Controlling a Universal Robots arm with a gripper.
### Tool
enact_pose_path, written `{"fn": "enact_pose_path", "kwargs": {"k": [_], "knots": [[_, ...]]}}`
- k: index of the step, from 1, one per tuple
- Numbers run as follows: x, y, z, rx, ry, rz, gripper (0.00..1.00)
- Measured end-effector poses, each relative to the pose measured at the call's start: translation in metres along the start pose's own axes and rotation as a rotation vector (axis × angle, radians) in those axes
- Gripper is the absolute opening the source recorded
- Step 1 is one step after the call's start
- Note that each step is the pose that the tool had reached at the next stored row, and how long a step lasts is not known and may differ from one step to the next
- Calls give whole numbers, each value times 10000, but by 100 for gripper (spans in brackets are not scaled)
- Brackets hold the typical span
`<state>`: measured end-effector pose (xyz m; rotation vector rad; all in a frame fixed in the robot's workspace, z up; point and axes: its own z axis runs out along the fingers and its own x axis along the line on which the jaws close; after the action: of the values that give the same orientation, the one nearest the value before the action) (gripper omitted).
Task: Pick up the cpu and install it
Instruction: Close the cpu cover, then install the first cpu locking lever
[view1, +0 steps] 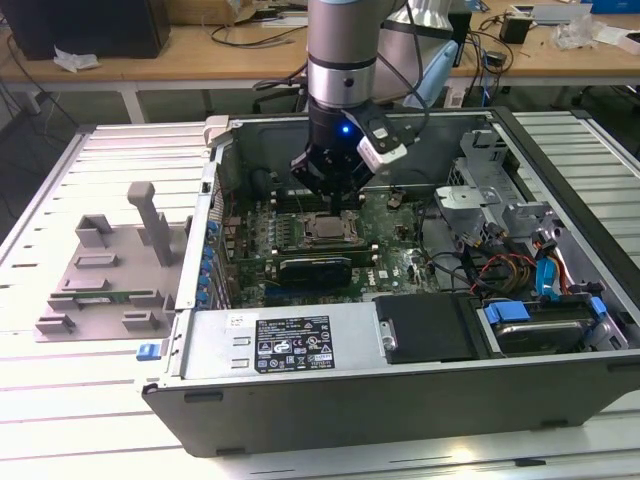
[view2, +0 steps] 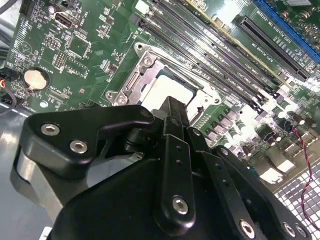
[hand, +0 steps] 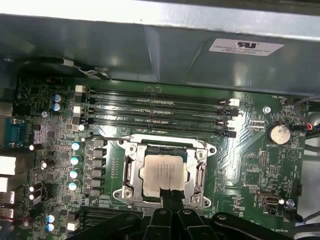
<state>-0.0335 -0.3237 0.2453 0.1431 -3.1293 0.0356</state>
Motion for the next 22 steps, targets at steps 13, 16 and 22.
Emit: {"fn": "enact_pose_path", "kwargs": {"k": [13,16,22], "knots": [[2,-20,0,1,1,0,11],[63,0,0,1,1,0,11],[355,90,2,-1,0,0,11]]}}
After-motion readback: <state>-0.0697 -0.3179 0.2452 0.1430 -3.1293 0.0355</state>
